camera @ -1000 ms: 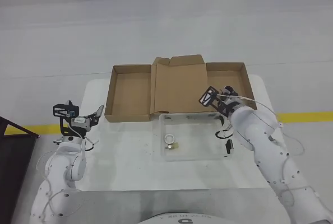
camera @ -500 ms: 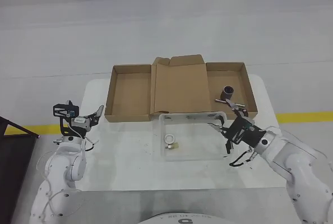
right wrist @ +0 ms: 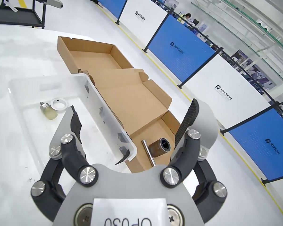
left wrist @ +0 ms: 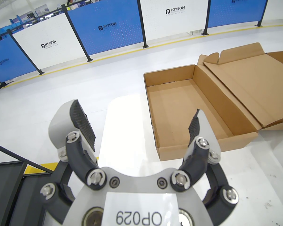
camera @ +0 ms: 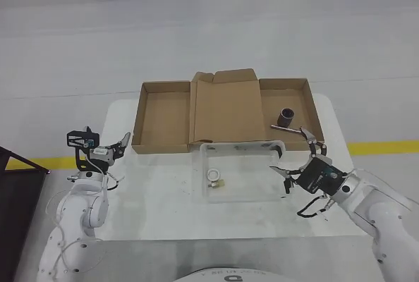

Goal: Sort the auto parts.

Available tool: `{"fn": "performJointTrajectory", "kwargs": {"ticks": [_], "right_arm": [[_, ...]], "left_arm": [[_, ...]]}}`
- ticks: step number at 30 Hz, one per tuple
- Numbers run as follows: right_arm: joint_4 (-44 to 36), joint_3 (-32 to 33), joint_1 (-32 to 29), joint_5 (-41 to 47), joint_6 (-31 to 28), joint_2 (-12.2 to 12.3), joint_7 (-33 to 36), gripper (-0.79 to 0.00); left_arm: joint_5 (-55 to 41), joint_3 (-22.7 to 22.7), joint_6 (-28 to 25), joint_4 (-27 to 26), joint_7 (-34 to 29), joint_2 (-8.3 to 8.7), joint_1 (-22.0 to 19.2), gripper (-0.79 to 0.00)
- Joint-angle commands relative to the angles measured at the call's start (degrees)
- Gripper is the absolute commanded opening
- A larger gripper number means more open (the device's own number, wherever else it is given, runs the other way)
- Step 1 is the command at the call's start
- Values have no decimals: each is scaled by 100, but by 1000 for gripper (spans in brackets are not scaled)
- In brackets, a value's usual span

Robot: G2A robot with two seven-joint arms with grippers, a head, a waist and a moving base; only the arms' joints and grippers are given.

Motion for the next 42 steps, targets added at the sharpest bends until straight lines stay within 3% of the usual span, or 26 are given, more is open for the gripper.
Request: {"fn": "performJointTrajectory", "kwargs": {"ticks": [1,7,13,20,22,32,38,42], "right_arm": [[0,0,-1,-2,0,0,0,0],[0,0,-1,-2,0,0,0,0],[0,0,-1,-2,0,0,0,0],[0,0,-1,-2,0,0,0,0],[0,0,-1,-2,0,0,0,0],[0,0,-1,-2,0,0,0,0],[0,0,-1,-2,0,0,0,0],[0,0,-1,-2,0,0,0,0]], "left_arm": [[0,0,0,0,0,0,0,0],[1247,238,-190,-446,397,33,-16,0],[2279,1037,-948,-1047,526,36,-219,0],[3367,2097,-2428,-1397,-200,45,-690,0],[3677,2170,-2541,-1525,-311,59,-717,0],[3747,2100,-2591,-1451,-444,74,-701,0],[2441,2213,-3706,-1260,-332,60,-977,0],[1502,2311,-4388,-1097,-1137,29,-1391,0]]}}
